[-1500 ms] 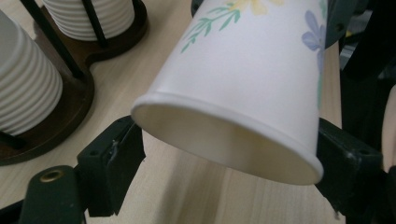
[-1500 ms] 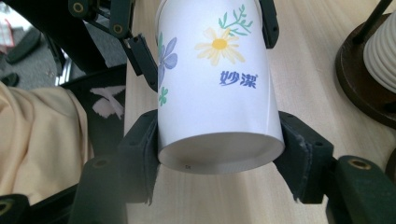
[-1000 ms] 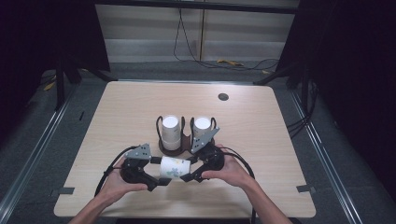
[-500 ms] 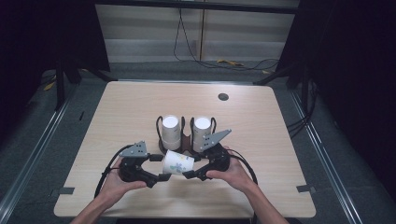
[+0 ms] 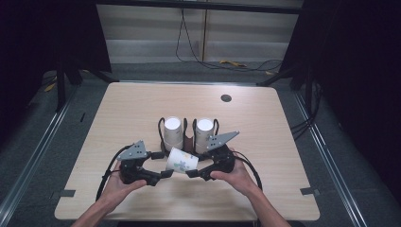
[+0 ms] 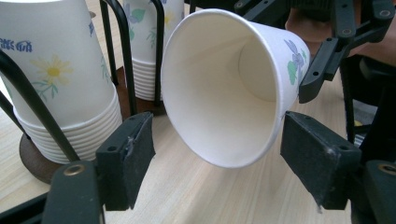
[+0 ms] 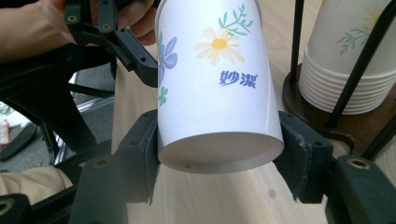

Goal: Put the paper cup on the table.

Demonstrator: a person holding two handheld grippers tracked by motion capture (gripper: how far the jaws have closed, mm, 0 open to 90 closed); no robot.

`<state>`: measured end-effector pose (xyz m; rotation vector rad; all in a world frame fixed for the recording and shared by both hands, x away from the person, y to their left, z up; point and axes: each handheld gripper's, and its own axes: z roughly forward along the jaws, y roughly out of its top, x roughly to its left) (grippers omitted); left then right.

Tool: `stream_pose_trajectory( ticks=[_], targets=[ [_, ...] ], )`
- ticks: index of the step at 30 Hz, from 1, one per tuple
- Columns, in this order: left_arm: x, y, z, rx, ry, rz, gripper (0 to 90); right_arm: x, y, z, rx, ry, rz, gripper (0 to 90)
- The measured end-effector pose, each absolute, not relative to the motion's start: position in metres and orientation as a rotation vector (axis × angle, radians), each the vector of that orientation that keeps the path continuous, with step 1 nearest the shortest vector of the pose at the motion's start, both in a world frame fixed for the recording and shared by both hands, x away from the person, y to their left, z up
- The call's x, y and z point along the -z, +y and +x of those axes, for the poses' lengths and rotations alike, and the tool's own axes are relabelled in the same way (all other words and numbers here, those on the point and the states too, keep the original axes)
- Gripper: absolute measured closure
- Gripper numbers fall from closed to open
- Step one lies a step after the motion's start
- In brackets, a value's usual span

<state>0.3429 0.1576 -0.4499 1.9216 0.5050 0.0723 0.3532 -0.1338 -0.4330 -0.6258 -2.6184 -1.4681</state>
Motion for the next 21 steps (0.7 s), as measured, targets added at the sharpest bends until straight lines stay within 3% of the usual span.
stream_pose_trajectory(
  ticks=[3, 10, 21],
  targets=[
    [0.4496, 0.1586, 0.3446, -0.036, 0.532, 1.899, 16.3, 0.4326, -0.1348, 0.3533, 1.505, -2.586, -0.615, 37.9],
    [0.4509, 0.1594, 0.3474, 0.061, 0.505, 1.852, 15.6, 0.4339, -0.1328, 0.3549, 1.556, -2.534, -0.595, 37.9],
    [0.4474, 0.1598, 0.3458, 0.049, 0.486, 1.753, 18.3, 0.4371, -0.1302, 0.3505, 1.598, -2.514, -0.569, 37.7]
  ],
)
